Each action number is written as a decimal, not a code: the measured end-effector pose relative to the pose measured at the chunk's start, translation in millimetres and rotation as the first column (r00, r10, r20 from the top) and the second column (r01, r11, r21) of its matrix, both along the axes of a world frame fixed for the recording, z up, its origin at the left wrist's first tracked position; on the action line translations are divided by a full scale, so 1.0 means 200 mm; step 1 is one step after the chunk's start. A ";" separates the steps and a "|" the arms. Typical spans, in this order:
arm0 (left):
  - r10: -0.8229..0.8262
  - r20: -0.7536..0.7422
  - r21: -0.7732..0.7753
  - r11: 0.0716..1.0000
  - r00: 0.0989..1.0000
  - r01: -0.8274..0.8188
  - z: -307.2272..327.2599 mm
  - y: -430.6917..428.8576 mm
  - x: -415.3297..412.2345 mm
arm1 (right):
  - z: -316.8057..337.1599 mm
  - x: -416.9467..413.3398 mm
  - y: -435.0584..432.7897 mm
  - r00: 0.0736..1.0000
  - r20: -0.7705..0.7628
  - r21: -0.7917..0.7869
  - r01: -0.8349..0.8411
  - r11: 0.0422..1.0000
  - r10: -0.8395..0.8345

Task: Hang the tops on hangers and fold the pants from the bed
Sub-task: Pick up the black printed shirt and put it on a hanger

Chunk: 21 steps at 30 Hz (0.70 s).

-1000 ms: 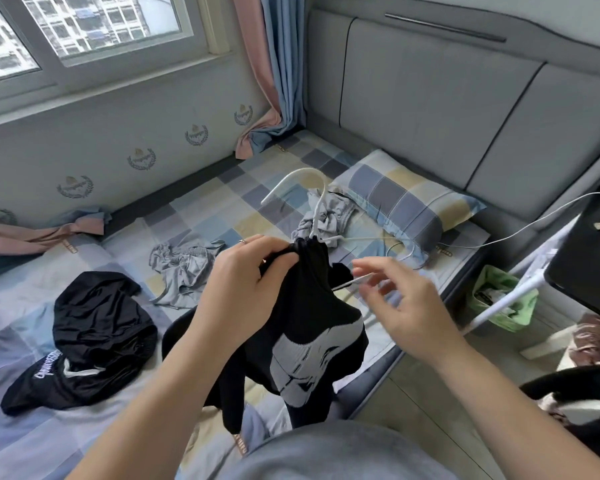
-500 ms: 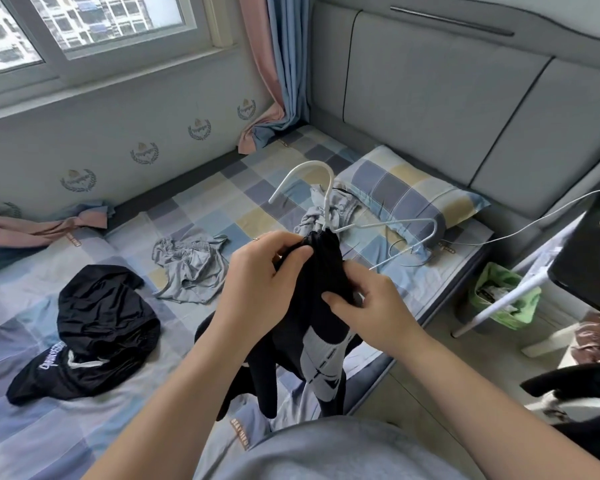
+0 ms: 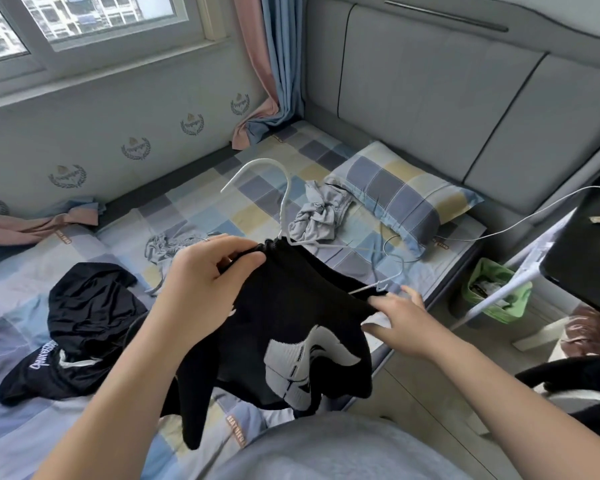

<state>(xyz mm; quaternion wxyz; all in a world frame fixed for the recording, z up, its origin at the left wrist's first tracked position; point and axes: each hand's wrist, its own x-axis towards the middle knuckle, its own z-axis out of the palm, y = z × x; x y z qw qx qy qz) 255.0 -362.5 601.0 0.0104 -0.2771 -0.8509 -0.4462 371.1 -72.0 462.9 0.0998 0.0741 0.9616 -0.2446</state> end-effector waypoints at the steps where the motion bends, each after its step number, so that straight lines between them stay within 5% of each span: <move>1: -0.019 0.001 -0.018 1.000 1.000 0.019 0.00 -0.02 0.00 | 0.00 0.00 0.03 1.000 -0.023 -0.007 0.021 1.000 -0.021; 11: -0.098 0.055 -0.194 0.975 0.994 0.107 -0.06 -0.11 -0.04 | 0.32 -0.03 0.06 0.939 -0.340 -0.190 -0.018 0.982 -0.049; 15: -0.200 0.092 -0.191 0.958 0.976 0.214 -0.09 0.04 0.01 | 0.50 -0.07 -0.15 0.944 -0.331 -0.374 -0.120 0.919 -0.011; 21: -0.206 0.090 -0.143 0.965 0.974 0.218 -0.11 0.13 0.02 | 0.58 -0.11 -0.27 0.938 -0.347 -0.444 -0.175 0.879 0.012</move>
